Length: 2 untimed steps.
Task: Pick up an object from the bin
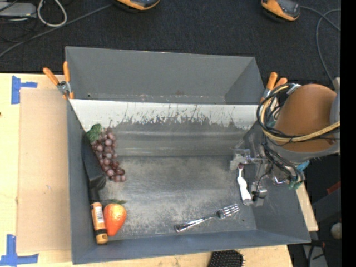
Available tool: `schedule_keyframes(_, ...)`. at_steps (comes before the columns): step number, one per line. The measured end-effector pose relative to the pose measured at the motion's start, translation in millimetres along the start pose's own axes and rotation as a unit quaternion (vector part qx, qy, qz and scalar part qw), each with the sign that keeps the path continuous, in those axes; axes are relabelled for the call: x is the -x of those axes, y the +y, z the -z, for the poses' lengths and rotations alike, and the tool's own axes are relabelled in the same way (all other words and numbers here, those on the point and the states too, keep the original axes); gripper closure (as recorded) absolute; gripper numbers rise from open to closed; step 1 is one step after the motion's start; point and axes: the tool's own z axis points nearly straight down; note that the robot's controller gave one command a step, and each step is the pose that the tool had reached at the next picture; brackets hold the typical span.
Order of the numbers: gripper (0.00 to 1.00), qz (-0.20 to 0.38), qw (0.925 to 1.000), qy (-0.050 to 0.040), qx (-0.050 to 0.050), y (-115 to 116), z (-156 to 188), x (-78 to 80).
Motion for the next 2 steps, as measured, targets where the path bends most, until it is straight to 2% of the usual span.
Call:
schedule_keyframes(1,0.0,-0.036,0.9993,0.0066,0.003,33,-20,-19.3)
schedule_keyframes(2,0.0,-0.028,0.9996,0.0008,0.001,49,-84,-26.5)
